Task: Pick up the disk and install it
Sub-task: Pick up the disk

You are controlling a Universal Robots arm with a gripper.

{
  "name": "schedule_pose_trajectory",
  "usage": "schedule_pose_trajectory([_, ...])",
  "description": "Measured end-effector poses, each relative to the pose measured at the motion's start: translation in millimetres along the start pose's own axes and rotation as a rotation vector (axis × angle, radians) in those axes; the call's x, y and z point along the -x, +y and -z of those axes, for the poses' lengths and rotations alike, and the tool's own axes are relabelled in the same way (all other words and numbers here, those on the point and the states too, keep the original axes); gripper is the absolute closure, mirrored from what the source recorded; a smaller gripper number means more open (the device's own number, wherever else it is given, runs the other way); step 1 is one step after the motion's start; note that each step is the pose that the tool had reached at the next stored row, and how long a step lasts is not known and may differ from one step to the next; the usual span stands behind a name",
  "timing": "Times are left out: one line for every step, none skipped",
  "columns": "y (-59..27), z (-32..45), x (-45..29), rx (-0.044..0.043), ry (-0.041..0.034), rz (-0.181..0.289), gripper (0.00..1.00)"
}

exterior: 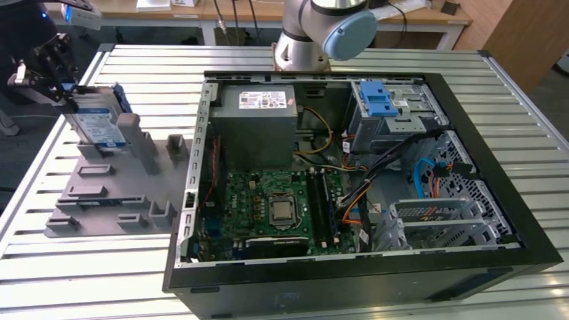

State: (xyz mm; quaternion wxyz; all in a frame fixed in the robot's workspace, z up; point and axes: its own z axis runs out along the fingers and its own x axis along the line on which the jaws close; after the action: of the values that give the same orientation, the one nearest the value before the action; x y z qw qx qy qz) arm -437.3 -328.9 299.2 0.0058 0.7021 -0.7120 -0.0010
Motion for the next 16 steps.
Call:
schedule_pose_trajectory([0.0,0.8,0.0,0.0,0.0,0.0,0.64])
schedule_pose_trajectory([0.0,1.6,0.0,0.0002,0.0,0.0,0.64])
schedule_pose_trajectory([0.0,2.2,0.0,0.0001,0.0001,0.0,0.64])
schedule_pose_trajectory([0.0,2.8,0.0,0.0001,0.0,0.0,0.64])
schedule_pose_trajectory([0.0,3.4,0.0,0.0001,0.0001,0.0,0.64])
schedule_pose_trajectory([0.0,4.1,0.0,0.0002,0.0001,0.0,0.64])
schedule_pose_trajectory([0.0,4.7,0.0,0.0001,0.0,0.0,0.64])
schedule_pose_trajectory([0.1,5.3,0.0,0.0001,0.0,0.0,0.64])
schedule_pose_trajectory([0.1,5.9,0.0,0.0001,0.0,0.0,0.64])
schedule_pose_trajectory([0.1,6.4,0.0,0.0001,0.0,0.0,0.64])
schedule_pose_trajectory([0.1,6.8,0.0,0.0001,0.0,0.0,0.64])
schedule_pose_trajectory([0.1,7.4,-0.1,0.0002,0.0001,0.0,0.64])
schedule_pose_trajectory([0.1,7.9,0.0,0.0002,0.0001,0.0,0.64])
schedule_pose_trajectory([0.1,8.3,-0.1,0.0001,0.0,0.0,0.64])
schedule_pose_trajectory([0.1,8.8,0.0,0.0001,0.0,0.0,0.64])
schedule_pose_trajectory([0.1,9.3,0.0,0.0001,0.0,0.0,0.64])
